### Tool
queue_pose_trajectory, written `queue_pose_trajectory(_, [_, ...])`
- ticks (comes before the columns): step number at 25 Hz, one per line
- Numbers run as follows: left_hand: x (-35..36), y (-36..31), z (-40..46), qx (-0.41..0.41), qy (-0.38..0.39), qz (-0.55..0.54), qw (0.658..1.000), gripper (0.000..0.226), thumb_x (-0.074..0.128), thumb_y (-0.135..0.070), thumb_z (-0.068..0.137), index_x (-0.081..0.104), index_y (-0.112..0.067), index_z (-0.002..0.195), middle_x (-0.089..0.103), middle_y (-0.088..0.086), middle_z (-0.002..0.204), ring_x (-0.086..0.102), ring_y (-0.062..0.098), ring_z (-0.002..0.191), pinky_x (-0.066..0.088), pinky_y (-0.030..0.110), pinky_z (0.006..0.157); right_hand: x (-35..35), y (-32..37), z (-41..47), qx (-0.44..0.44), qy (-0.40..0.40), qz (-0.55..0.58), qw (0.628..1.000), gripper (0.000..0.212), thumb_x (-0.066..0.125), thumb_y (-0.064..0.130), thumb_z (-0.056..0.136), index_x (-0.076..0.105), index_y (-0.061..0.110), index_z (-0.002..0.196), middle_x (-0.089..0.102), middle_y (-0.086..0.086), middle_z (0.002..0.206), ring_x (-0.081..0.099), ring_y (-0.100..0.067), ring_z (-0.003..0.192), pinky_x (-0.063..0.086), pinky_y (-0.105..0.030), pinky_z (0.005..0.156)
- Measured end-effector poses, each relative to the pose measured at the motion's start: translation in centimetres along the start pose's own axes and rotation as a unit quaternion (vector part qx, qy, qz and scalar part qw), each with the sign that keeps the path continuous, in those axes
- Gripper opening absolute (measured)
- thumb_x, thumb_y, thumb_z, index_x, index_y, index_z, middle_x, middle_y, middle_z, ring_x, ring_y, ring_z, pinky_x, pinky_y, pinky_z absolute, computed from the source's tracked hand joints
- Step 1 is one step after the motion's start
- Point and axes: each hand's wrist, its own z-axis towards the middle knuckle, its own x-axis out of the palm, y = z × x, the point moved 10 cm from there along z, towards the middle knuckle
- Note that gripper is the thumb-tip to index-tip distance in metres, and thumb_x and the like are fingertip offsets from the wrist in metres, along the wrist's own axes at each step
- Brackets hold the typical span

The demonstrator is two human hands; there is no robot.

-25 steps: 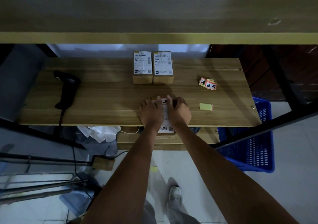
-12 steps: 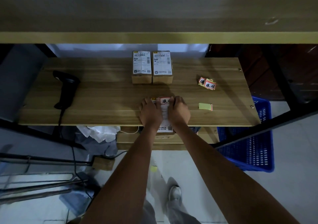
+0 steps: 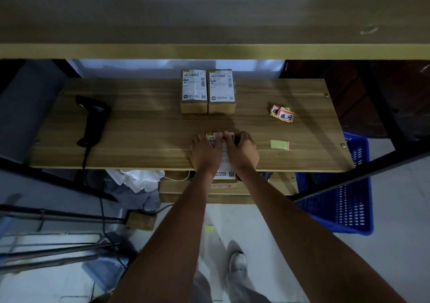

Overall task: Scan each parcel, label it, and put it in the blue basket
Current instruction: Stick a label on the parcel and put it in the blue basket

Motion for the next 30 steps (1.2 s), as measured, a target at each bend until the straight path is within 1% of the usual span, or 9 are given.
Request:
queue_pose_trajectory(6, [0.7, 0.4, 0.3, -0.049, 0.1, -0.069, 0.991, 0.045, 0.035, -0.036, 0.1, 0.043, -0.006, 0.133, 0.049, 0.018, 0.134, 0.048, 0.034, 0.121, 0.042, 0.045, 0.101, 0.9, -0.6, 0.0, -0.015, 0.048, 0.03, 0.998, 0.044, 0.027, 0.047, 0.101, 0.058, 0.016, 0.097, 0.06, -0.003, 0.088, 0.059, -0.017, 0.077, 0.044, -0.026, 0.061])
queue_pose_trajectory(8, [0.9, 0.9, 0.0, -0.092, 0.176, -0.207, 0.958, 0.045, 0.043, -0.031, 0.092, 0.043, -0.005, 0.129, 0.051, 0.024, 0.129, 0.059, 0.034, 0.105, 0.052, 0.042, 0.082, 0.9, -1.4, -0.3, -0.012, 0.08, 0.107, 0.991, 0.047, 0.029, 0.05, 0.099, 0.059, 0.016, 0.09, 0.062, -0.003, 0.08, 0.062, -0.016, 0.07, 0.044, -0.025, 0.056])
queue_pose_trajectory(11, [-0.2, 3.8, -0.7, -0.108, 0.134, -0.262, 0.95, 0.059, 0.06, -0.038, 0.068, 0.054, 0.002, 0.111, 0.059, 0.025, 0.113, 0.062, 0.031, 0.09, 0.052, 0.033, 0.064, 2.0, -3.0, -2.0, 0.001, 0.151, 0.196, 0.969, 0.04, 0.049, 0.05, 0.092, 0.067, 0.015, 0.099, 0.072, -0.005, 0.092, 0.071, -0.014, 0.073, 0.055, -0.026, 0.056])
queue_pose_trajectory(15, [-0.1, 2.6, -5.7, -0.099, 0.195, -0.309, 0.926, 0.036, 0.069, -0.019, 0.08, 0.06, -0.012, 0.114, 0.067, 0.014, 0.115, 0.068, 0.031, 0.097, 0.059, 0.046, 0.078, 3.0, -3.4, -4.3, 0.025, 0.191, 0.23, 0.954, 0.051, 0.061, 0.055, 0.075, 0.066, 0.021, 0.113, 0.062, -0.009, 0.118, 0.07, -0.02, 0.091, 0.06, -0.025, 0.063])
queue_pose_trajectory(18, [-0.5, 1.1, -6.9, -0.109, 0.217, -0.357, 0.902, 0.042, 0.063, -0.004, 0.088, 0.052, -0.019, 0.126, 0.066, 0.005, 0.11, 0.068, 0.021, 0.09, 0.06, 0.029, 0.065, 1.1, -2.6, -5.1, 0.067, 0.194, 0.297, 0.933, 0.032, 0.064, 0.032, 0.087, 0.063, 0.027, 0.118, 0.071, -0.002, 0.105, 0.072, -0.021, 0.087, 0.061, -0.038, 0.067])
queue_pose_trajectory(21, [-0.6, 0.7, -6.9, -0.114, 0.249, -0.353, 0.894, 0.055, 0.07, -0.009, 0.085, 0.048, -0.017, 0.134, 0.065, 0.008, 0.122, 0.067, 0.028, 0.102, 0.057, 0.034, 0.077, -1.3, -3.4, -5.7, 0.102, 0.172, 0.339, 0.919, 0.033, 0.068, 0.022, 0.086, 0.064, 0.024, 0.119, 0.073, 0.001, 0.101, 0.072, -0.018, 0.083, 0.06, -0.031, 0.062])
queue_pose_trajectory(25, [0.4, -0.5, -8.8, -0.115, 0.314, -0.344, 0.877, 0.067, 0.073, -0.009, 0.082, 0.041, -0.017, 0.141, 0.063, 0.012, 0.127, 0.068, 0.027, 0.099, 0.061, 0.035, 0.072, -4.4, -5.3, -7.8, 0.135, 0.114, 0.381, 0.908, 0.037, 0.07, 0.011, 0.084, 0.064, 0.012, 0.121, 0.072, -0.011, 0.11, 0.072, -0.025, 0.085, 0.059, -0.035, 0.066])
queue_pose_trajectory(27, [1.5, -0.7, -10.1, -0.119, 0.338, -0.299, 0.885, 0.087, 0.079, -0.018, 0.078, 0.03, -0.019, 0.149, 0.057, 0.012, 0.137, 0.063, 0.028, 0.112, 0.055, 0.041, 0.092, -6.2, -6.6, -9.9, 0.154, 0.089, 0.401, 0.899, 0.034, 0.066, 0.002, 0.086, 0.062, 0.005, 0.119, 0.07, -0.01, 0.105, 0.072, -0.015, 0.072, 0.059, -0.028, 0.059])
queue_pose_trajectory(30, [2.9, -2.7, -13.5, -0.068, 0.386, -0.227, 0.892, 0.088, 0.076, -0.022, 0.081, 0.024, -0.02, 0.152, 0.043, 0.004, 0.149, 0.054, 0.023, 0.125, 0.049, 0.026, 0.094, -8.6, -10.1, -13.2, 0.203, 0.057, 0.412, 0.886, 0.033, 0.065, -0.001, 0.086, 0.062, 0.01, 0.117, 0.07, -0.006, 0.1, 0.069, -0.014, 0.075, 0.059, -0.024, 0.061])
